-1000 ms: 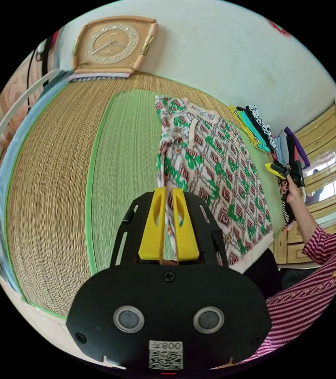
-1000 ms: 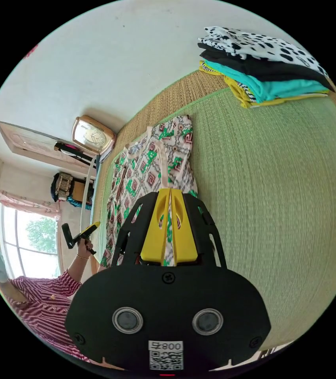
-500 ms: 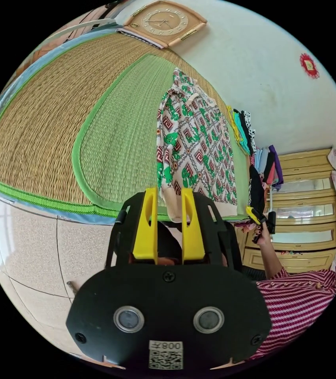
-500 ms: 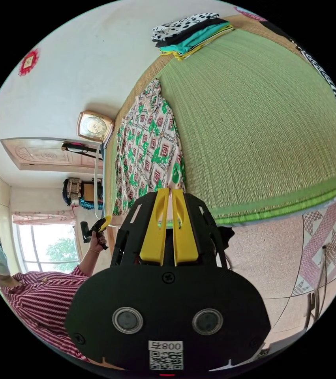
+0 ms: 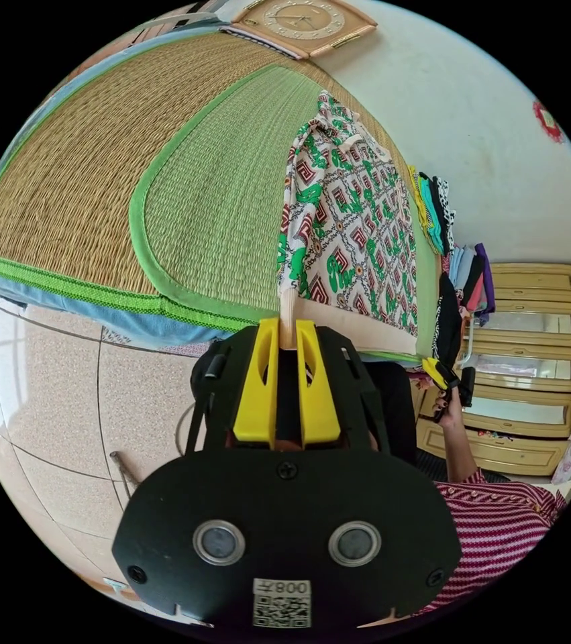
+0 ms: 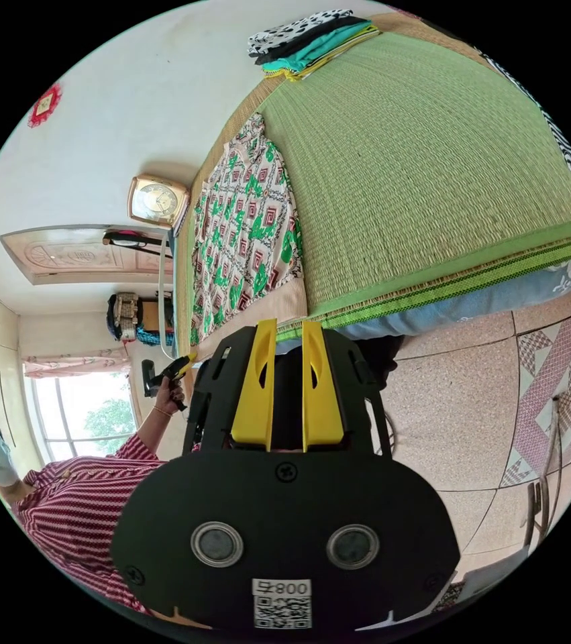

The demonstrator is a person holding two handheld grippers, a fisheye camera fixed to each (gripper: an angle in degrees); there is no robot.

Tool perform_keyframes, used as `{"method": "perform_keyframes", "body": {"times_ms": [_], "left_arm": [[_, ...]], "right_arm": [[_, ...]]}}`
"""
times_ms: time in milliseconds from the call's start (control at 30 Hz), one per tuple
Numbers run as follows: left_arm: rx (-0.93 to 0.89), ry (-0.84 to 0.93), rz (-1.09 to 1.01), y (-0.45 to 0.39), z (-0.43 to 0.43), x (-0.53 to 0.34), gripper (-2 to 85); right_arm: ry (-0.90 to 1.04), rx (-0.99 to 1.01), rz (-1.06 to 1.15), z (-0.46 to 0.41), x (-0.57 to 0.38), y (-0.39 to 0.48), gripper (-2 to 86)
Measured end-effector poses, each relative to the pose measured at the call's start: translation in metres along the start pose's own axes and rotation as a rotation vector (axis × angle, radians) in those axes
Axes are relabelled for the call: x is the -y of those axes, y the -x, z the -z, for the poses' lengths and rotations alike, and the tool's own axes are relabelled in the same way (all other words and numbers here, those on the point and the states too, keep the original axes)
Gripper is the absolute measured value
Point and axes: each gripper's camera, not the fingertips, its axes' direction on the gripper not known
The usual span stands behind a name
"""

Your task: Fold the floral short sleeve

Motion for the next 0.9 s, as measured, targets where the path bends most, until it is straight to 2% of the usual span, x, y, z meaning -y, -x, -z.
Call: {"method": "perform_keyframes", "body": {"times_ms": [100,200,400,700,900], "left_arm": [[0.0,0.009,-0.005,0.0,0.007,0.002,2.9],[-0.081,-0.028,0.0,0.005,0.017,0.0,2.4],[-0.181,-0.055,0.109,0.042,0.019,-0.013,2.3],[-0.096,-0.012,0.013,0.023,0.022,-0.011,3.2],[-0.102,-0.134,-0.03,0.012,0.048,-0.008,4.5]], "right_arm": [[0.021,-0.046,0.016,-0.008,0.008,0.0,7.4],[0.048,-0.076,0.029,-0.021,0.016,-0.002,7.6],[0.069,-0.135,0.041,-0.044,0.026,-0.006,7.6],[0.104,-0.221,0.045,-0.074,0.042,-0.016,4.7],[0.12,-0.226,0.049,-0.08,0.05,-0.031,1.4]]}}
